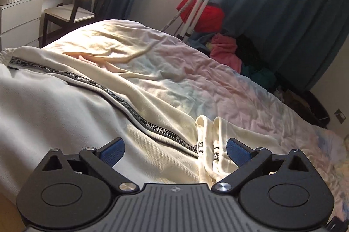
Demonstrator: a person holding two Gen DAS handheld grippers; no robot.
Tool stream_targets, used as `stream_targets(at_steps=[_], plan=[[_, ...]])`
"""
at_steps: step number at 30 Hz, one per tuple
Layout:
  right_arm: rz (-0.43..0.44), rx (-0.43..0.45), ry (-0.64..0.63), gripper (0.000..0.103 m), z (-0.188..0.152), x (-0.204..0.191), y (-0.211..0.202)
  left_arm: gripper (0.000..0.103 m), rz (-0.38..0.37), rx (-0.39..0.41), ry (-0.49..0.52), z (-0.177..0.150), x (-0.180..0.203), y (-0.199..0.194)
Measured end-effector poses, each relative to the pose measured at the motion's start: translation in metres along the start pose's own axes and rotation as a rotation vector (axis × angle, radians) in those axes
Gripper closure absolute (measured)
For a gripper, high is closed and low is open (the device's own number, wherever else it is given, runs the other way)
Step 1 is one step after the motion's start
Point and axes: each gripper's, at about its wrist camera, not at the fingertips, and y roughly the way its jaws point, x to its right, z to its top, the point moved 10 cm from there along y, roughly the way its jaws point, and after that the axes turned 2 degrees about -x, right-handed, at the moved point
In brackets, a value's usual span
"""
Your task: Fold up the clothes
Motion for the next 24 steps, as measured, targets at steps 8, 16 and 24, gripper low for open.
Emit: stream_targets(at_steps=[8, 16, 24], plan=[[0.146, 0.12, -0.039, 0.091, 0.055, -0.066, -0.015, 0.002, -0.067, -0.008, -0.009, -0.005, 0.007, 0.002], [0.216, -0.018, 0.032, 0.081, 0.046, -0.059, 0.011, 0.002, -0.021, -0.05, 0.059, -0.019, 0.006, 0.018], [0.39, -0.08, 0.283, 0.024, 0.042, -0.041, -0.054, 0.002, 0.008, -0.061, 0.14, -0.03, 0.011, 0.017]])
